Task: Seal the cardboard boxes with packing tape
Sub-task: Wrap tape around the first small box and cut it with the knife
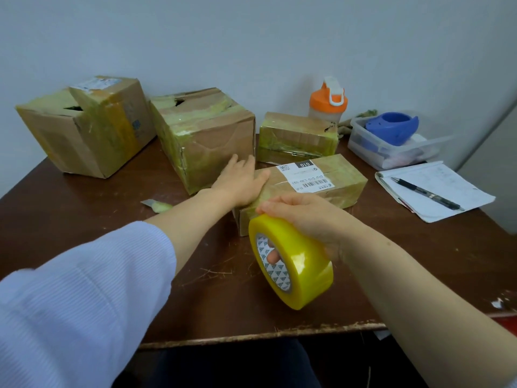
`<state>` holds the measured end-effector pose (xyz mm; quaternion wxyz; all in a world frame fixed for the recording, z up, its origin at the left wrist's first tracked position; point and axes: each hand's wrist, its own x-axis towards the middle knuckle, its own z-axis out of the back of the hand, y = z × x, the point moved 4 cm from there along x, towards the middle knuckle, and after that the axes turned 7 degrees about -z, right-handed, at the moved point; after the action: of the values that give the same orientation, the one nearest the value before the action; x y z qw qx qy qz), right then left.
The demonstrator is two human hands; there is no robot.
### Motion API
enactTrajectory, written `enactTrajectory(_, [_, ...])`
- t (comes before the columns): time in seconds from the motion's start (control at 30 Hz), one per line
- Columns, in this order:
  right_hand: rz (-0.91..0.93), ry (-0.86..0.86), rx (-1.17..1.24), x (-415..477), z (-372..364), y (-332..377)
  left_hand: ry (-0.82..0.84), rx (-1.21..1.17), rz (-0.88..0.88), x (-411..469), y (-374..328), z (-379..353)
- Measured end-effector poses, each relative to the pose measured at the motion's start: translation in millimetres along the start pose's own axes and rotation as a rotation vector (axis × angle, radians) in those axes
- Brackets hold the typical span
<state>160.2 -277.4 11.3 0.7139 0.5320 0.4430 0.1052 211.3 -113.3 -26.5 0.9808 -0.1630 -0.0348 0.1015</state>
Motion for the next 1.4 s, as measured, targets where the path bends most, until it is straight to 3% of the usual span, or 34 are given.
enactTrajectory(0.07, [0.001, 0.014, -0.007, 0, 0, -1, -0.157, 0.090, 0.022, -5, 0, 1])
enactTrajectory(0.13, [0.002, 0.015, -0.001, 1, 1, -2, -0.117, 0.067, -0.040, -9, -3, -4])
enactTrajectory(0.23, [0.010, 0.010, 0.005, 1, 1, 0, -0.022, -0.387, 0.019, -6, -1, 1])
enactTrajectory(0.3, [0.004, 0.010, 0.011, -1, 2, -2, -0.209, -0.714, 0.037, -14, 8, 13])
enactTrajectory(0.37, [0.000, 0.010, 0.039, -2, 4, -5, -0.492, -0.730, -0.053, -35, 18, 23])
enactTrajectory(0.4, [-0.001, 0.005, 0.050, -2, 4, -7, -0.547, -0.672, -0.122, -46, 22, 23])
enactTrajectory(0.43, [-0.001, 0.000, 0.061, -1, 4, -7, -0.519, -0.604, -0.207, -54, 24, 20])
enactTrajectory(0.57, [0.008, -0.001, 0.059, -3, 1, -4, -0.078, -0.262, -0.487, -64, 26, -2])
enactTrajectory(0.73, [-0.018, -0.009, 0.086, -9, 2, -5, -0.029, -0.033, -0.569, -69, 26, 4])
enactTrajectory(0.9, [0.044, -0.026, 0.082, -23, 11, 3, -0.060, -0.145, -0.484, -73, 18, 10])
enactTrajectory(1.07, [0.190, 0.098, 0.182, -34, 17, 44, 0.025, -0.801, -0.375, -75, 7, 20])
enactTrajectory(1.13, [0.233, 0.089, 0.228, -32, 17, 58, 0.000, -0.922, -0.305, -74, 8, 17])
enactTrajectory(1.2, [0.250, 0.081, 0.241, -27, 11, 68, -0.051, -1.036, -0.179, -70, 12, 11])
enactTrajectory(1.3, [0.230, 0.070, 0.226, -18, -2, 78, -0.147, -1.390, 0.091, -62, 13, -1])
enactTrajectory(1.4, [0.268, -0.027, 0.222, -11, -3, 87, -0.275, -1.277, 0.132, -52, 4, -6])
